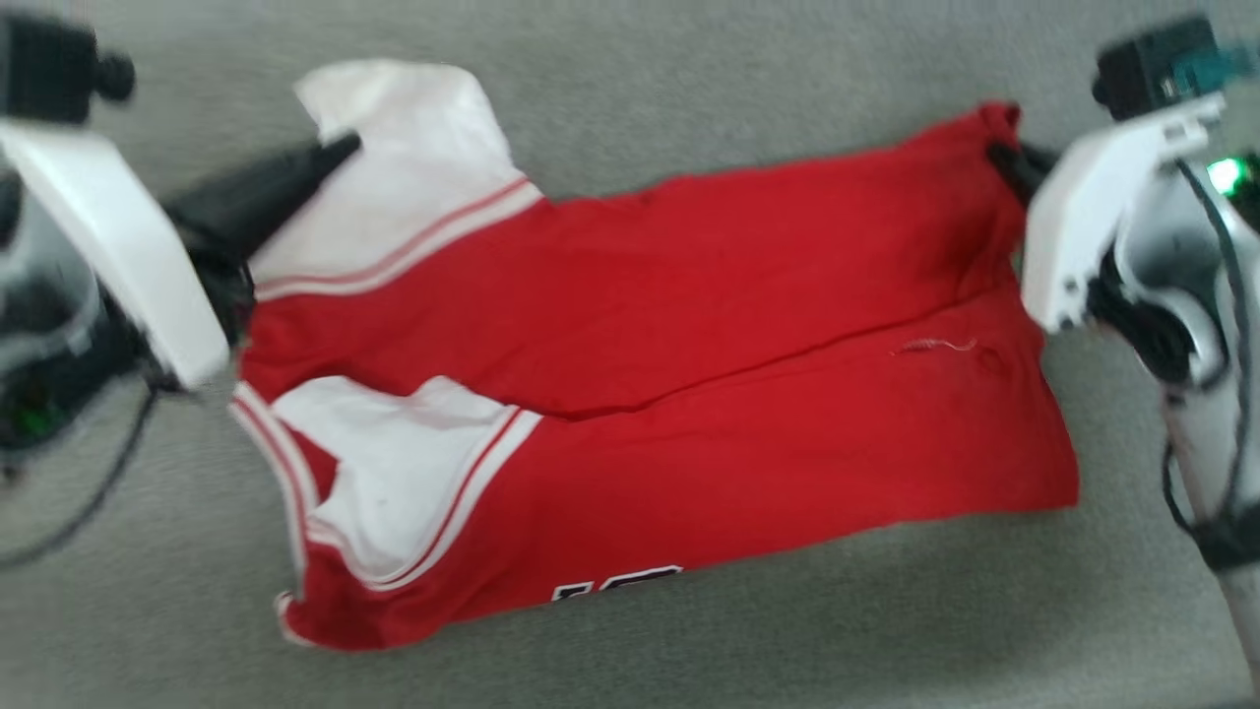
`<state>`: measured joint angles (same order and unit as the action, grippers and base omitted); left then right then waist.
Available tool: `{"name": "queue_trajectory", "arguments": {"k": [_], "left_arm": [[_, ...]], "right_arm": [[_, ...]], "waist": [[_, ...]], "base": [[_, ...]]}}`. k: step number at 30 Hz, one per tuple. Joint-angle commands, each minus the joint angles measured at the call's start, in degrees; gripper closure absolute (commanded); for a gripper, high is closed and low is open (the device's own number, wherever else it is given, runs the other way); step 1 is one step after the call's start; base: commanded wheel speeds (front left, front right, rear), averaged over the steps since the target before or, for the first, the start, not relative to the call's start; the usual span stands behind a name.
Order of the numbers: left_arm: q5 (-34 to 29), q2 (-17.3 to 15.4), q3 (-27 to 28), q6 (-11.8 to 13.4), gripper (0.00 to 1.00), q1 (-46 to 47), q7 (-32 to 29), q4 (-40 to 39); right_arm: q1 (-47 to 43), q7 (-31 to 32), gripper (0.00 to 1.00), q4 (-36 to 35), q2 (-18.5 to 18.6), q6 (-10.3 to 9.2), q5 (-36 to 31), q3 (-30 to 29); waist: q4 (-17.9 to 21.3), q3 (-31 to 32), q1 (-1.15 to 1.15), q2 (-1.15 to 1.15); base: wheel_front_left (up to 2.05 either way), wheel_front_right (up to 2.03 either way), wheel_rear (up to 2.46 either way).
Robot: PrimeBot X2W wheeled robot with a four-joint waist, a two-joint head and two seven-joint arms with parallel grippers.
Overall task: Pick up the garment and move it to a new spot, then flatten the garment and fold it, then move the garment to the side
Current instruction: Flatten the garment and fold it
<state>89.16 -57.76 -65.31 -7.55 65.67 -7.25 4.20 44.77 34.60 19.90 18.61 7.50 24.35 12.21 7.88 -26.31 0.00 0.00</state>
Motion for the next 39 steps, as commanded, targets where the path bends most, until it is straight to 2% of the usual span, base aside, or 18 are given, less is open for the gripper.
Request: {"name": "queue_trajectory", "arguments": {"k": [1,10,15,19,23,26,32,35,36,38,39], "left_arm": [[-0.2,-0.8,-0.1,0.1,1.00,-2.2,2.0,-1.8],[-2.7,-5.7,-3.7,0.1,1.00,-14.8,16.2,-13.5],[-2.6,-8.0,-5.0,0.1,1.00,-21.7,21.3,-17.0],[-2.4,-8.5,-4.2,0.1,1.00,-27.9,22.4,-18.5],[-4.7,-5.2,-2.1,0.1,1.00,-34.1,22.5,-16.8],[-5.6,-1.3,-0.5,0.1,1.00,-36.5,22.5,-13.9],[-7.5,4.3,-0.8,0.1,1.00,-37.6,22.5,-5.7],[-8.9,4.9,-1.4,0.1,1.00,-37.0,22.5,-3.6],[-9.4,5.5,-1.5,0.1,0.98,-36.9,22.5,-2.9],[-9.7,6.4,-0.7,0.1,0.74,-37.0,22.5,-2.0],[-10.0,6.6,-0.1,0.1,0.65,-37.2,22.5,-1.6]], "right_arm": [[-2.4,0.5,1.00,-2.0,0.8,-0.02,0.5,-0.7],[-19.6,4.2,1.00,-17.7,4.9,-0.02,0.2,-6.9],[-28.7,5.7,1.00,-24.9,3.8,-0.03,-0.8,-11.3],[-34.7,5.6,1.00,-28.5,1.9,-0.02,-1.4,-16.2],[-38.5,4.5,1.00,-28.9,-0.2,-0.02,-1.4,-19.4],[-39.1,3.2,1.00,-26.5,-1.3,-0.02,-1.8,-20.2],[-36.1,-1.0,1.00,-18.2,-3.1,-0.02,-3.0,-18.0],[-35.4,-2.0,1.00,-16.3,-3.5,-0.02,-3.2,-17.1],[-35.1,-2.4,0.98,-15.6,-3.5,-0.02,-3.1,-16.7],[-34.8,-3.4,0.55,-14.8,-3.5,-0.02,-2.8,-16.4],[-34.8,-3.8,0.26,-14.8,-3.4,-0.01,-2.7,-16.5]], "waist": [[-2.6,2.8,0.00,0.00],[-6.6,6.5,0.00,0.00],[-7.7,6.9,0.00,0.00],[-8.1,7.1,0.00,0.00],[-8.6,7.2,0.00,0.00],[-8.8,7.1,0.00,0.00],[-8.1,6.7,0.00,0.00],[-8.0,6.6,0.00,0.00],[-7.9,6.6,0.00,0.00],[-8.0,6.7,0.00,0.00],[-8.1,6.8,0.00,0.00]], "base": [[0.00,0.00,0.00],[0.00,0.00,0.00],[0.00,0.00,0.00],[0.00,0.00,0.00],[0.00,0.00,0.00],[0.00,0.00,0.00],[0.00,0.00,0.00],[0.00,0.00,0.00],[0.00,0.00,0.00],[0.00,0.00,0.00],[0.00,0.00,0.00]]}}
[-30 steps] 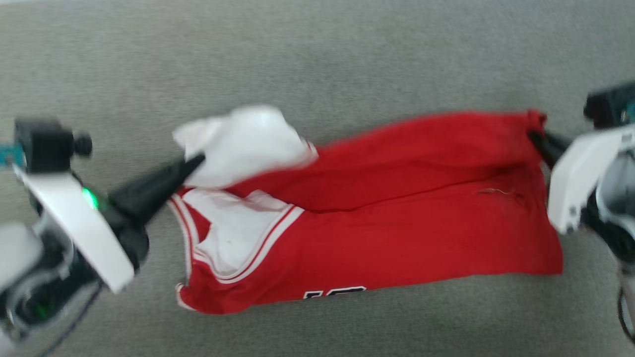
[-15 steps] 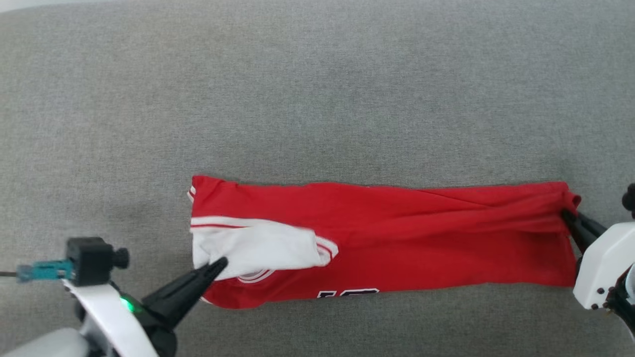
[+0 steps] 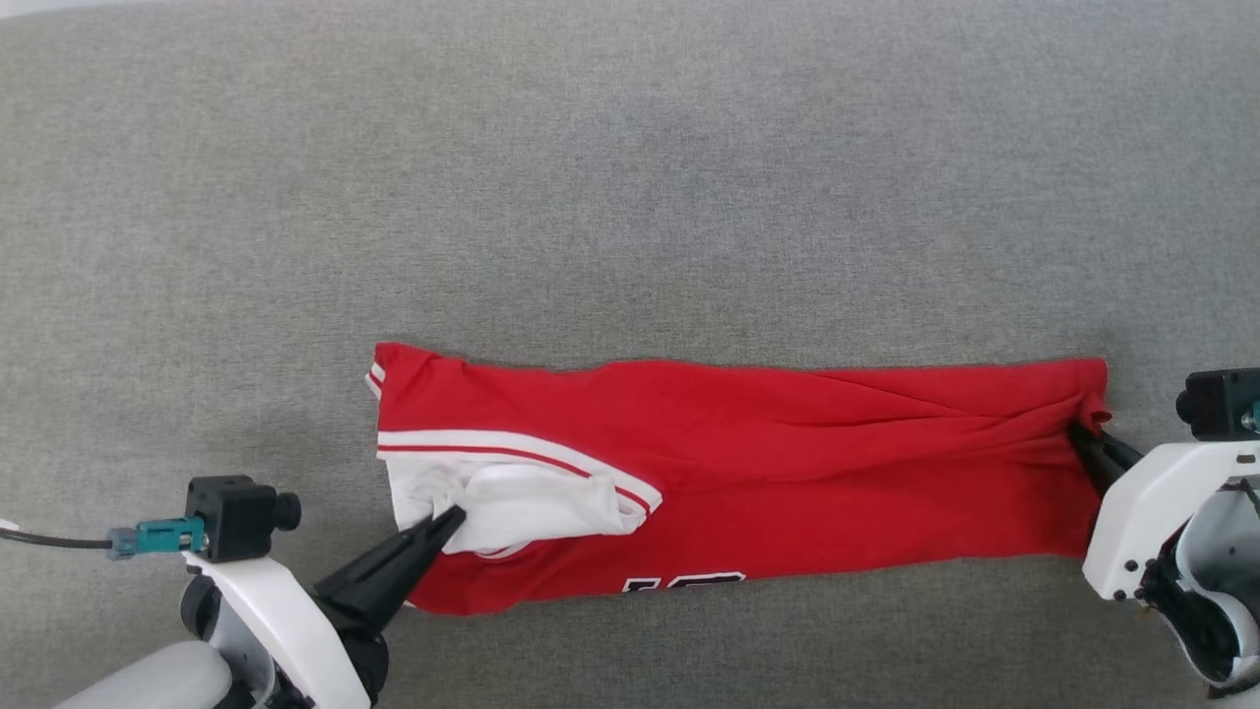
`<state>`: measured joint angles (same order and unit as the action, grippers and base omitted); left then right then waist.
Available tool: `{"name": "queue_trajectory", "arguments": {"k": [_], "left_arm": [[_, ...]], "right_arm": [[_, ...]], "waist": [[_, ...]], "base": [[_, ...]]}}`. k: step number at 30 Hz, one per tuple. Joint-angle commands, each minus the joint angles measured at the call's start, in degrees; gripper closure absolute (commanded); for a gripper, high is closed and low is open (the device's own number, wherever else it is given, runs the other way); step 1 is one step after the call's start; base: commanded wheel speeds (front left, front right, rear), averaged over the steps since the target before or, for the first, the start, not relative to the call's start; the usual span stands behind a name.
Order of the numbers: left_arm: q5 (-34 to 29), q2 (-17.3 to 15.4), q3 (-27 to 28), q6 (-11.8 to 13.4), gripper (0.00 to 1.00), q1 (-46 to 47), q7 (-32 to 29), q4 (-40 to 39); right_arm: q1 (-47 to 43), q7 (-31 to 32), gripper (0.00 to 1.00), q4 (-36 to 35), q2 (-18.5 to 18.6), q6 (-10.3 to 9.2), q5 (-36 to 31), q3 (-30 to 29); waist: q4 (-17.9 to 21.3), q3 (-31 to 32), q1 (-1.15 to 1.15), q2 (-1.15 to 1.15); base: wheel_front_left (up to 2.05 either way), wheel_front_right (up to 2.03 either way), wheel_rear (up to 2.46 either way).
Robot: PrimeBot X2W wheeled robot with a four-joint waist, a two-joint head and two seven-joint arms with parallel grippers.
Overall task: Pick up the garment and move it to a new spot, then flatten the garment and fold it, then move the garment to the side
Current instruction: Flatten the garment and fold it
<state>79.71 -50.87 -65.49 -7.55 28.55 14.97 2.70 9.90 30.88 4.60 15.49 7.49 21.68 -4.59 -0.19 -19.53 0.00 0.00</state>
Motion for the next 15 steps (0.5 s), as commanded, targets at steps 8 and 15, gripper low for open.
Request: {"name": "queue_trajectory", "arguments": {"k": [8,15], "left_arm": [[-4.3,2.9,5.9,0.1,0.00,-4.1,0.3,1.3],[-10.6,10.4,18.9,0.1,0.00,-10.6,0.3,4.3]], "right_arm": [[-1.8,1.8,0.00,-3.1,1.0,-0.01,2.4,-4.3],[-1.8,5.4,0.00,2.9,-0.2,-0.01,4.4,-7.7]], "waist": [[-2.6,1.7,0.00,0.00],[-7.1,2.9,0.00,0.00]], "base": [[0.00,0.00,0.00],[0.00,0.00,0.00]]}}
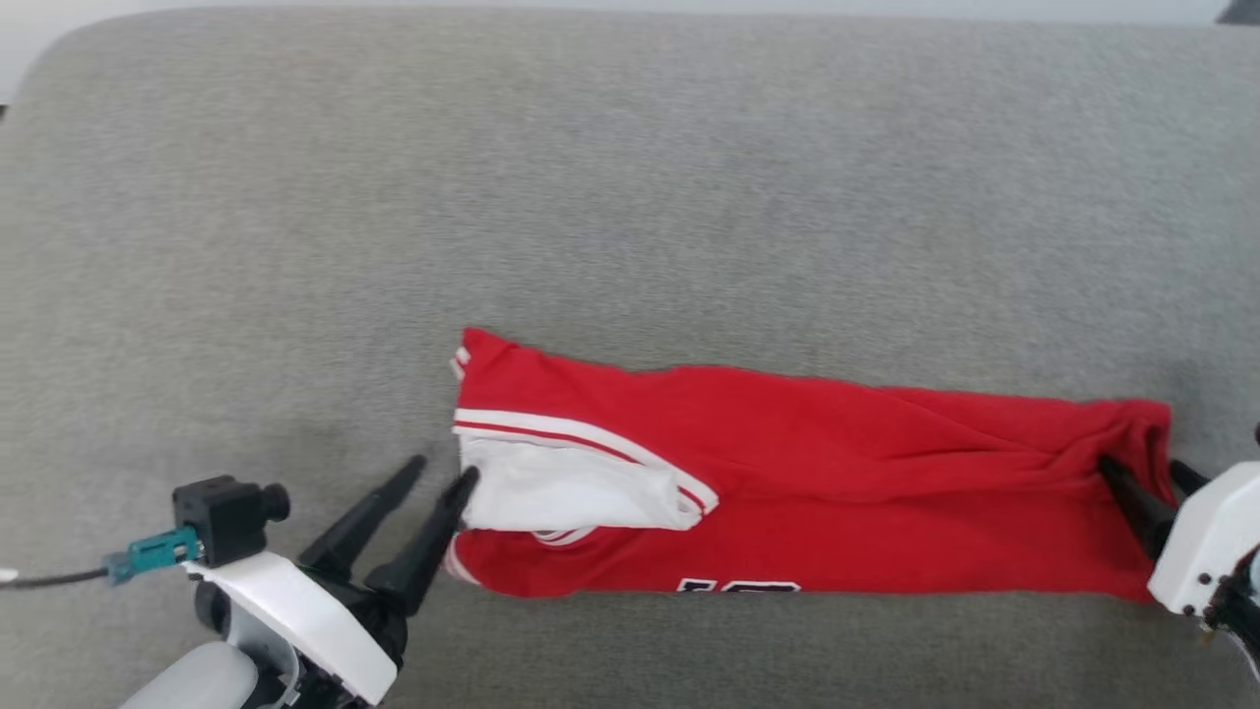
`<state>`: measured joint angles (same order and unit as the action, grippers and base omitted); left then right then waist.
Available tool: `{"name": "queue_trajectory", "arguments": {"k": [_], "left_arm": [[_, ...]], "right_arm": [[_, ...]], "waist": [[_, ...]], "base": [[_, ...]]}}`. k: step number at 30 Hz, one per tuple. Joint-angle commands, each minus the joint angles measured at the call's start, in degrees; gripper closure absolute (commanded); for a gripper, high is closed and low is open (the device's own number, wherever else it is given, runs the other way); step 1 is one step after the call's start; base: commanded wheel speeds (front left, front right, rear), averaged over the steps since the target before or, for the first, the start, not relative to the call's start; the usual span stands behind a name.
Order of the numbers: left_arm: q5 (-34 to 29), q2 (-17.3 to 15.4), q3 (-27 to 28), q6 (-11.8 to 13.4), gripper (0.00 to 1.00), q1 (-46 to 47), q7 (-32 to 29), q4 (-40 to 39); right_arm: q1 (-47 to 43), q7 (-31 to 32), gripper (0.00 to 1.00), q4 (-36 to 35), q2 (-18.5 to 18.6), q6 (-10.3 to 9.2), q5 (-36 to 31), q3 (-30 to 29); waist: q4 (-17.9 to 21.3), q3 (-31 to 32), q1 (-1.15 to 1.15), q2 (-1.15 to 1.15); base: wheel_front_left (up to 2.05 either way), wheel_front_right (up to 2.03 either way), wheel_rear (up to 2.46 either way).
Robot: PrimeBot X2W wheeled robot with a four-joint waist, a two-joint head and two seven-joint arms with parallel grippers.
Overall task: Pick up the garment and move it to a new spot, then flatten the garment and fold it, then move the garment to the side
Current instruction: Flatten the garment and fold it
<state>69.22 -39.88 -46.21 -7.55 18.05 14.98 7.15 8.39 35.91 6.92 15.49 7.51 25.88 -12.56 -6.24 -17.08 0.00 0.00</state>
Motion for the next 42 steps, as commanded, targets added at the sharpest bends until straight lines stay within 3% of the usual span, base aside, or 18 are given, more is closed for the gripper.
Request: {"name": "queue_trajectory", "arguments": {"k": [1,5,11,19,22,23,24,25,26,27,34,42], "left_arm": [[-1.7,0.9,1.5,0.1,0.00,-1.3,0.3,0.7],[-8.5,6.6,10.6,0.1,0.00,-5.1,0.3,3.7],[-22.5,13.3,23.6,0.1,0.00,-10.6,0.3,2.1],[-40.2,17.6,32.8,0.1,0.00,-13.8,0.3,0.0],[-43.5,19.1,35.3,0.1,0.00,-14.6,0.3,-0.7],[-44.0,19.5,35.6,0.1,0.00,-15.0,0.3,-0.8],[-44.2,19.8,35.7,0.1,0.00,-15.2,0.3,-0.7],[-44.2,19.8,35.7,0.1,0.00,-15.2,0.3,-0.7],[-44.7,19.8,35.7,0.1,0.00,-15.3,0.3,-0.7],[-44.8,19.9,35.7,0.1,0.00,-15.3,0.3,-0.8],[-45.3,19.5,35.2,0.1,0.00,-16.0,0.3,-2.1],[-43.7,19.2,35.6,0.1,0.00,-16.6,0.3,-4.1]], "right_arm": [[-0.3,0.8,0.00,1.7,-0.5,-0.04,0.4,0.0],[-0.7,2.4,0.00,5.1,-1.2,-0.02,0.9,-0.7],[-1.6,3.2,0.00,7.4,-1.6,0.05,1.2,-1.3],[-2.3,3.4,0.00,10.7,-2.2,-0.02,1.1,-3.1],[-2.0,2.5,0.00,11.9,-2.7,-0.02,0.7,-3.8],[-1.9,2.4,0.13,12.4,-2.9,-0.03,0.5,-4.1],[-1.7,2.1,0.55,12.9,-3.1,-0.04,0.3,-4.3],[-1.7,2.1,0.55,12.9,-3.1,-0.04,0.3,-4.3],[-1.5,2.0,0.81,13.3,-3.3,-0.05,0.3,-4.5],[-1.4,1.9,1.00,13.7,-3.5,-0.04,0.2,-4.5],[0.3,-0.8,1.00,12.9,-2.4,-0.22,0.7,-7.1],[0.6,-3.7,1.00,8.8,0.5,-0.07,1.2,-14.3]], "waist": [[-1.7,0.7,0.00,0.00],[-4.1,1.8,0.00,0.00],[-5.7,3.0,0.00,0.00],[-6.1,3.6,0.00,0.00],[-5.9,3.7,0.00,0.00],[-5.8,3.7,0.00,0.00],[-5.7,3.8,0.00,0.00],[-5.7,3.8,0.00,0.00],[-5.6,3.8,0.00,0.00],[-5.6,3.8,0.00,0.00],[-4.8,4.4,0.00,0.00],[-3.2,4.8,0.00,0.00]], "base": [[0.00,0.00,0.00],[0.00,0.00,0.00],[0.00,0.00,0.00],[0.00,0.00,0.00],[0.00,0.00,0.00],[0.00,0.00,0.00],[0.00,0.00,0.00],[0.00,0.00,0.00],[0.00,0.00,0.00],[0.00,0.00,0.00],[0.00,0.00,0.00],[0.00,0.00,0.00]]}}
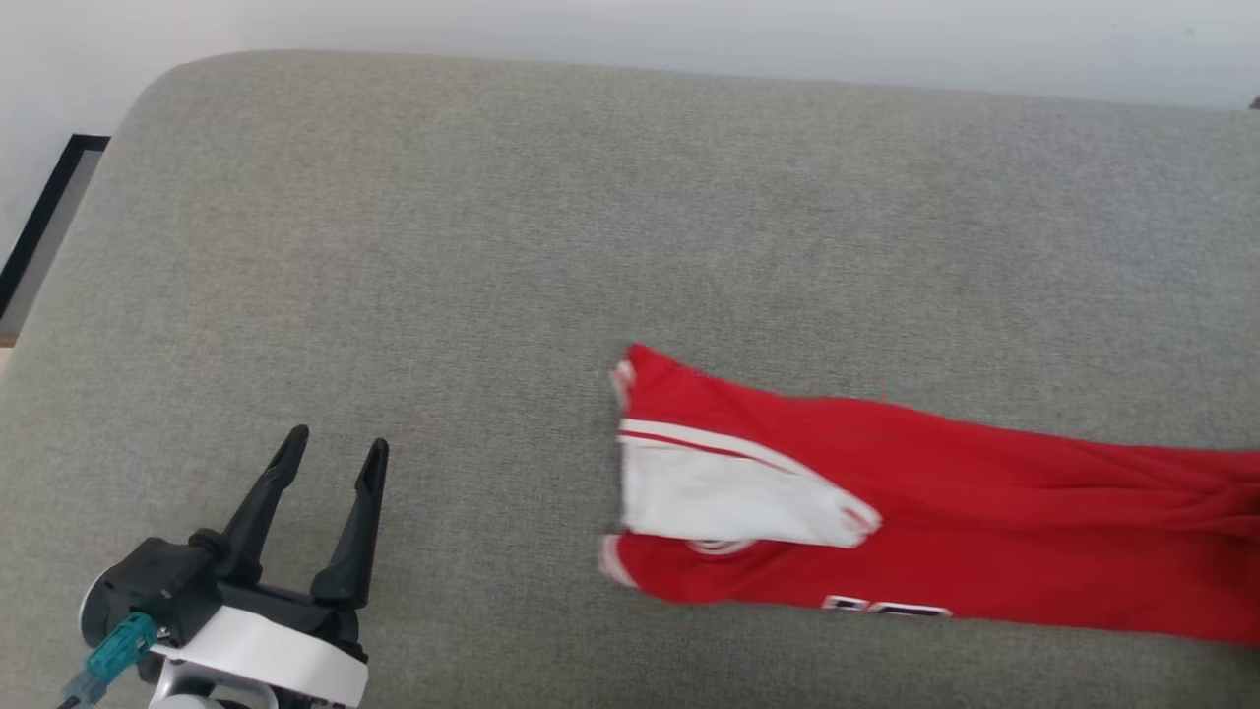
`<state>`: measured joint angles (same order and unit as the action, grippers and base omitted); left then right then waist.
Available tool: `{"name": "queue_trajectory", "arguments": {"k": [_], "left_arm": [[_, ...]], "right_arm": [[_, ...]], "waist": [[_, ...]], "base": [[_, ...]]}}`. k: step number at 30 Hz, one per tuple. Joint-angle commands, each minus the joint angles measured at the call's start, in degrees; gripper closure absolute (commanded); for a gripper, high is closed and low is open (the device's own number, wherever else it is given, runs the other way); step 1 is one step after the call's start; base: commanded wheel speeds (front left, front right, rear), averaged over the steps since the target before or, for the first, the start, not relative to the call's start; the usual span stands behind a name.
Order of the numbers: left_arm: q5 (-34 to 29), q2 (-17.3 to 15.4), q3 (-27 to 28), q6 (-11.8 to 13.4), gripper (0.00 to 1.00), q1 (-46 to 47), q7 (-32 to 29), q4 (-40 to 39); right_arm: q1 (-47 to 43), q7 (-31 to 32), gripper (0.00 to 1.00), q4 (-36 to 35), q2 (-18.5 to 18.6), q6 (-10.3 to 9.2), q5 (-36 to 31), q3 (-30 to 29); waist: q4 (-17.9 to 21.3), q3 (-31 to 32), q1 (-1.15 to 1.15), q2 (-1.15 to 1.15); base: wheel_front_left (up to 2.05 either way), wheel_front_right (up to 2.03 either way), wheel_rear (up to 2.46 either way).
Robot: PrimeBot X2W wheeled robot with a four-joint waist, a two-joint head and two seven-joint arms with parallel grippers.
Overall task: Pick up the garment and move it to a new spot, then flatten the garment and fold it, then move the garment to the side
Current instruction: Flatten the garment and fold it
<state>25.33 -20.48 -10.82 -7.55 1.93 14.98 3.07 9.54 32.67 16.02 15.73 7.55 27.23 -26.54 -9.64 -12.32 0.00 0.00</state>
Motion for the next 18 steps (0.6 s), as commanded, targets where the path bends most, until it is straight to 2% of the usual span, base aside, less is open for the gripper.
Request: {"name": "queue_trajectory", "arguments": {"k": [1,9,12,14,18], "left_arm": [[0.0,-0.5,0.2,0.1,0.00,-0.6,0.3,0.0],[1.7,-0.7,-0.5,0.1,0.00,-1.1,0.3,-0.5],[2.2,-1.2,-0.9,0.1,0.00,-0.8,0.3,0.0],[1.8,-1.4,-1.0,0.1,0.00,-0.8,0.3,0.3],[2.5,-0.8,-1.3,0.1,0.00,-0.5,0.3,0.4]], "right_arm": [[-0.8,-0.6,1.00,-0.5,0.7,-0.12,-0.2,-1.5],[-2.4,1.4,1.00,-3.6,4.6,-0.07,-1.5,-12.8],[-1.7,2.2,1.00,-5.4,4.6,-0.07,-1.6,-15.4],[-2.0,3.1,1.00,-6.7,4.2,-0.07,-1.4,-15.4],[-4.2,5.9,1.00,-11.1,2.3,-0.07,-0.1,-10.6]], "waist": [[0.4,0.0,0.00,0.00],[1.3,-0.2,0.00,0.00],[1.4,0.0,0.00,0.00],[1.4,0.1,0.00,0.00],[1.3,0.5,0.00,0.00]], "base": [[0.00,0.00,0.00],[0.00,0.00,0.00],[0.00,0.00,0.00],[0.00,0.00,0.00],[0.00,0.00,0.00]]}}
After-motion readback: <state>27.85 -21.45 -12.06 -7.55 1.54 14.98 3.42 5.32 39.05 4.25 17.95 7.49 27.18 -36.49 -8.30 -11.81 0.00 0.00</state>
